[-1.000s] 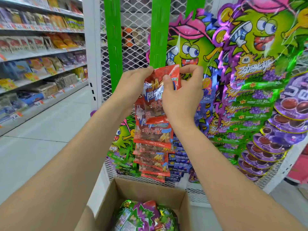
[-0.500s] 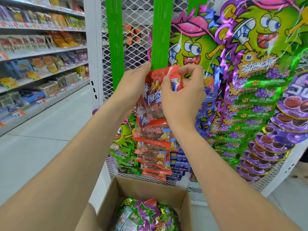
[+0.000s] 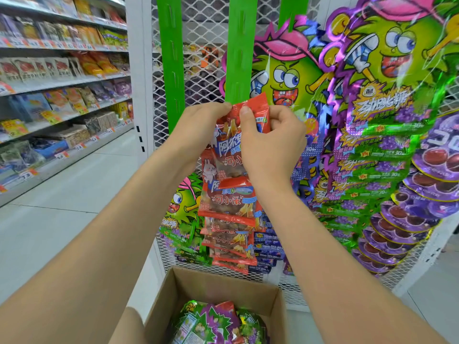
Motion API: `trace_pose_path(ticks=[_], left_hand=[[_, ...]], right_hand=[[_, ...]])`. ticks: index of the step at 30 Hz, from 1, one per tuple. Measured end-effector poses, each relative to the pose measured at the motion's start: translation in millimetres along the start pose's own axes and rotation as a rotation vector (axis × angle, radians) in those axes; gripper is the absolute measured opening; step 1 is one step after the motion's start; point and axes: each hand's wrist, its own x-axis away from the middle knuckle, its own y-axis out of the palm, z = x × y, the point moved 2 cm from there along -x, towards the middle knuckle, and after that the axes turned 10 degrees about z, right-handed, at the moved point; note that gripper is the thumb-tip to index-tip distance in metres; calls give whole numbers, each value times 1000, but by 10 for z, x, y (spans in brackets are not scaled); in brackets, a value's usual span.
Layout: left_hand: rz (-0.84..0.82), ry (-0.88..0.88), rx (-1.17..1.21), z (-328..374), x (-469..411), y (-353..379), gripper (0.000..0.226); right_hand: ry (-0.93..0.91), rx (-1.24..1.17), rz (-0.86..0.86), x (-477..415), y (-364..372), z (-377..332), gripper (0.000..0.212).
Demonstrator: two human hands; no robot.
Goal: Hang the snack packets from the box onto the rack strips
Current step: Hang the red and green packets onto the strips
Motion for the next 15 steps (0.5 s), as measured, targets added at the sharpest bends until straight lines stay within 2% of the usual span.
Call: trace_pose_path(ticks=[3, 7, 11, 15], left_hand=[[-29, -21, 7, -3, 4, 2, 23], [-64, 51, -49, -50, 15, -10, 32], [-48, 77, -58, -83, 19, -22, 33], [49, 311, -284, -175, 34, -39, 20]], right_hand=[[17, 11, 27, 27, 4, 21, 24], [25, 33, 29, 102, -42, 45, 23], [-81, 63, -41, 109, -53, 31, 23], [-89, 94, -131, 124, -61, 200, 26]])
